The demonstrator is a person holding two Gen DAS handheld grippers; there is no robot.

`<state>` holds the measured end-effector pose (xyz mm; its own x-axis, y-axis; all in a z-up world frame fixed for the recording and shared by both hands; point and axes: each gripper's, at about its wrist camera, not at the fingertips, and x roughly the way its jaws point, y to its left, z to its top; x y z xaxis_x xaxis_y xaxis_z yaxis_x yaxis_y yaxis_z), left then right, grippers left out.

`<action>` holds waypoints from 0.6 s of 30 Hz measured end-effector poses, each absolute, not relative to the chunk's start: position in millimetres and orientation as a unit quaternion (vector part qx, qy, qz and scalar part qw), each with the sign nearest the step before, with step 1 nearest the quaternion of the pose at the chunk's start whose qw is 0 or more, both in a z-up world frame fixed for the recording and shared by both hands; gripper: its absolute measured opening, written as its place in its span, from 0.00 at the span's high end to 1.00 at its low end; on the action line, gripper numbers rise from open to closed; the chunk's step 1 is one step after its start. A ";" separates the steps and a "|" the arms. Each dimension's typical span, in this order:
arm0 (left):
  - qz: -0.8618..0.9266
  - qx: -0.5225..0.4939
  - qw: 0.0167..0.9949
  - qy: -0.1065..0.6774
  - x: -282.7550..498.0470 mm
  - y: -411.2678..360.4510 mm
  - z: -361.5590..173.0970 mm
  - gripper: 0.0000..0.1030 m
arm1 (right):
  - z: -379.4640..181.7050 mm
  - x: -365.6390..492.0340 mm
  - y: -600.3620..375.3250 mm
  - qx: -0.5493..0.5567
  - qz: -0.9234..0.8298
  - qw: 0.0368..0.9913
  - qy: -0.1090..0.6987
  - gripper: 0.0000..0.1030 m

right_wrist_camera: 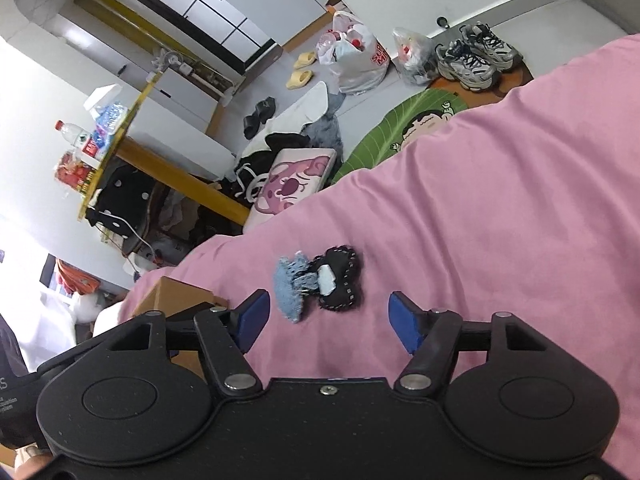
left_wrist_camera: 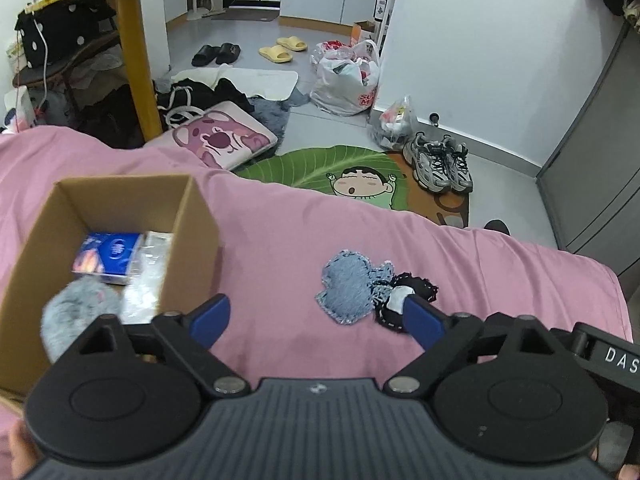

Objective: Organize soft objects
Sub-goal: 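Grasp the denim patch with the left gripper while the right gripper grasps the black lace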

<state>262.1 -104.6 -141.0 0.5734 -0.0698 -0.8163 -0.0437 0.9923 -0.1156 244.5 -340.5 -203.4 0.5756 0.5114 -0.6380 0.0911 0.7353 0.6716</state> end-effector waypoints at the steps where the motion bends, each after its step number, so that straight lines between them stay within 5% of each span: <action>1: -0.009 -0.064 0.884 0.464 264.6 -104.9 -144.8 0.14 | -205.8 246.3 -341.1 0.346 0.129 0.816 0.444 0.40; 18: -0.015 -0.096 0.862 0.498 312.2 -114.4 -207.2 0.28 | -240.1 279.6 -338.6 0.363 0.149 0.785 0.479 0.47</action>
